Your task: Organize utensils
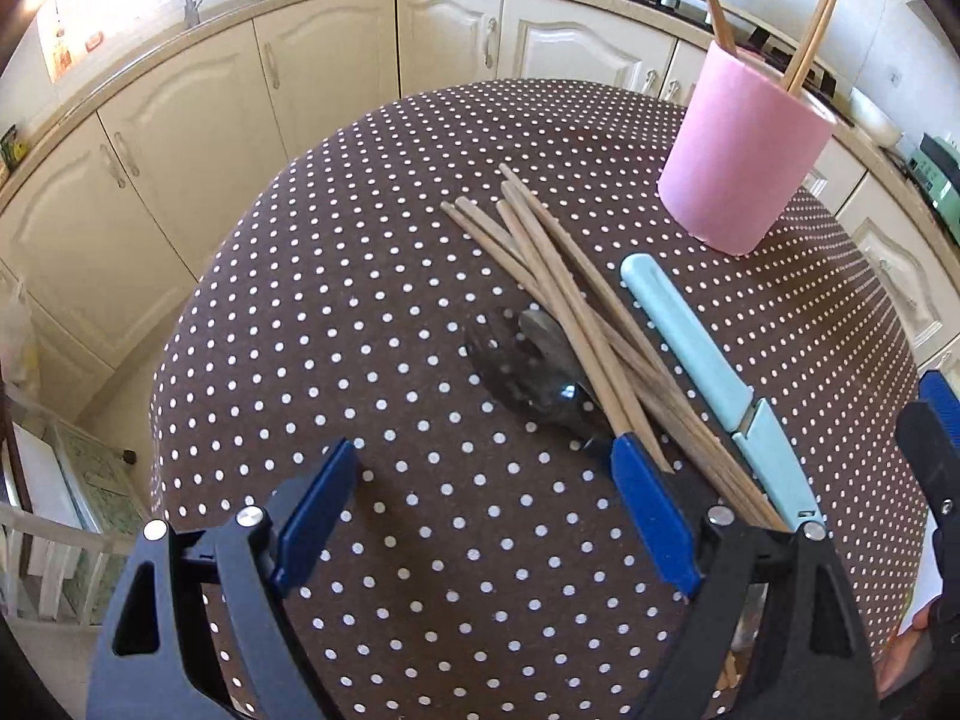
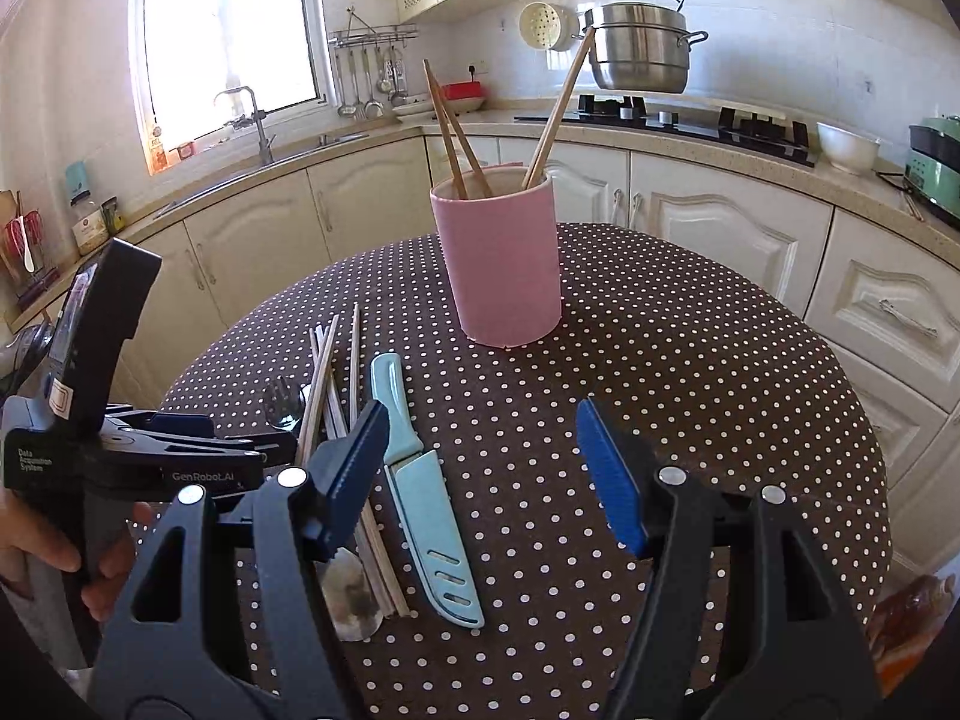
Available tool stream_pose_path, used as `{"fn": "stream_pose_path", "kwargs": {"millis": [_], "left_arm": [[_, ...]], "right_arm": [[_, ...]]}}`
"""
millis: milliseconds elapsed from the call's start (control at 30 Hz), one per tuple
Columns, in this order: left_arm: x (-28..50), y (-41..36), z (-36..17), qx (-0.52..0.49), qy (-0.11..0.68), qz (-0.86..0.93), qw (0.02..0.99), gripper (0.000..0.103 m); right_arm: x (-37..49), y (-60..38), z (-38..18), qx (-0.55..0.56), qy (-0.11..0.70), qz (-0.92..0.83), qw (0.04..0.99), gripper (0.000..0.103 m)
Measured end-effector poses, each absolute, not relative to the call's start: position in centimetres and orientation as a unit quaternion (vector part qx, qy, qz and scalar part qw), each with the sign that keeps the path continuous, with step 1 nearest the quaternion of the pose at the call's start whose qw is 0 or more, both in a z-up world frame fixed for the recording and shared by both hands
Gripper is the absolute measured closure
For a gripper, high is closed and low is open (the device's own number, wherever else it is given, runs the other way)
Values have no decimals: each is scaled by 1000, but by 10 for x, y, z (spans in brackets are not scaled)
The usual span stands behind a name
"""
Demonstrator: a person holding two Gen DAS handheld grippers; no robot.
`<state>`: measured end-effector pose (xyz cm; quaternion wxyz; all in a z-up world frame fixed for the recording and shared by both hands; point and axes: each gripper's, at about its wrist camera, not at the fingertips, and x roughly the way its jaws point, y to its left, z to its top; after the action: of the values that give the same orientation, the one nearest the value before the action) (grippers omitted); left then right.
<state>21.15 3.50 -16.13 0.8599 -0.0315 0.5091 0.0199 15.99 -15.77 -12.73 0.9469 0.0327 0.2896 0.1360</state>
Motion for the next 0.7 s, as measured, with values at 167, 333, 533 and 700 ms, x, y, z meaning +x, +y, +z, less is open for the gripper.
{"fn": "stream_pose_path", "kwargs": {"millis": [167,333,533,700], "left_arm": [[212,32,-159,-35,506,17,862,18],[210,32,-156,-33,505,13,862,18],[213,29,-158,-30,502,16,864,18],[218,34,-159,-42,502,17,864,18]], "right_arm": [[162,-161,-128,32,290,135,947,38],[164,-162,-128,36,291,134,946,38],[163,-162,-128,34,293,134,946,38],[163,-163,-128,35,293,133,946,38]]}}
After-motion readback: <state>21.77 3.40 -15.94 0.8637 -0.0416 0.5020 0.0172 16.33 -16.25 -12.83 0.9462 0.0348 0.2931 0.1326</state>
